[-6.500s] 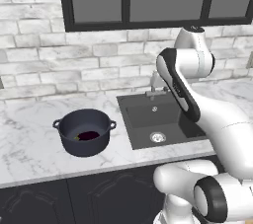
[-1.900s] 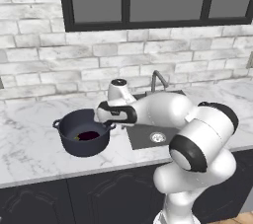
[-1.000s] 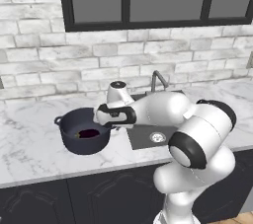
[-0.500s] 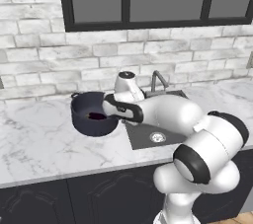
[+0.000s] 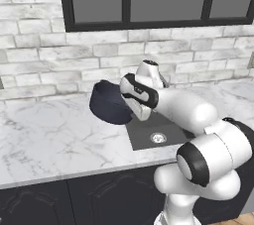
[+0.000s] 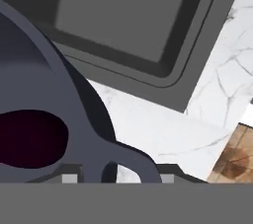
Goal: Dump the eggplant from the pot into the sink. Then turn on the water and wash the eggplant. Then turn off the water and put the eggplant back in the pot.
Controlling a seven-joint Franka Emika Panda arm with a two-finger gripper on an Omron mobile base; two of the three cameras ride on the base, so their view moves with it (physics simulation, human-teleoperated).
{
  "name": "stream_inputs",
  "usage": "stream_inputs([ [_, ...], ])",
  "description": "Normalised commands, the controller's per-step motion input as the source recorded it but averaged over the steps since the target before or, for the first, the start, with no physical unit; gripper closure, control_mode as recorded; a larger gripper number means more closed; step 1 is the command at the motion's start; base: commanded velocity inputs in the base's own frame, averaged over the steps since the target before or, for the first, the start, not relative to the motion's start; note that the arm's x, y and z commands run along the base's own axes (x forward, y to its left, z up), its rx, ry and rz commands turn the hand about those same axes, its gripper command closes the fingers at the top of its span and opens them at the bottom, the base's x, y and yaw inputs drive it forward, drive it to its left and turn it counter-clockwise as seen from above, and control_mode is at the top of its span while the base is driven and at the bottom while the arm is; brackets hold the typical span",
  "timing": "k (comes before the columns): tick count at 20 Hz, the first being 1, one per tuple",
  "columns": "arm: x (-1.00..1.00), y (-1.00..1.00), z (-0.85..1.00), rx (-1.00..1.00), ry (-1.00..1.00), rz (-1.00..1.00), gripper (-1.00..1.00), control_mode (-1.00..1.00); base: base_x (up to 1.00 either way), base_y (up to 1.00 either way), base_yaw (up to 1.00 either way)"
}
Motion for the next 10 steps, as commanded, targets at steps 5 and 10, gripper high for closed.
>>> stream_inputs([
  [5, -0.02, -0.06, 0.15, 0.36, 0.17, -0.3, 1.0, -1.0, 0.0, 0.0, 0.0],
  [10, 0.0, 0.0, 0.26, 0.39, 0.09, -0.23, 1.0, -1.0, 0.0, 0.0, 0.0],
])
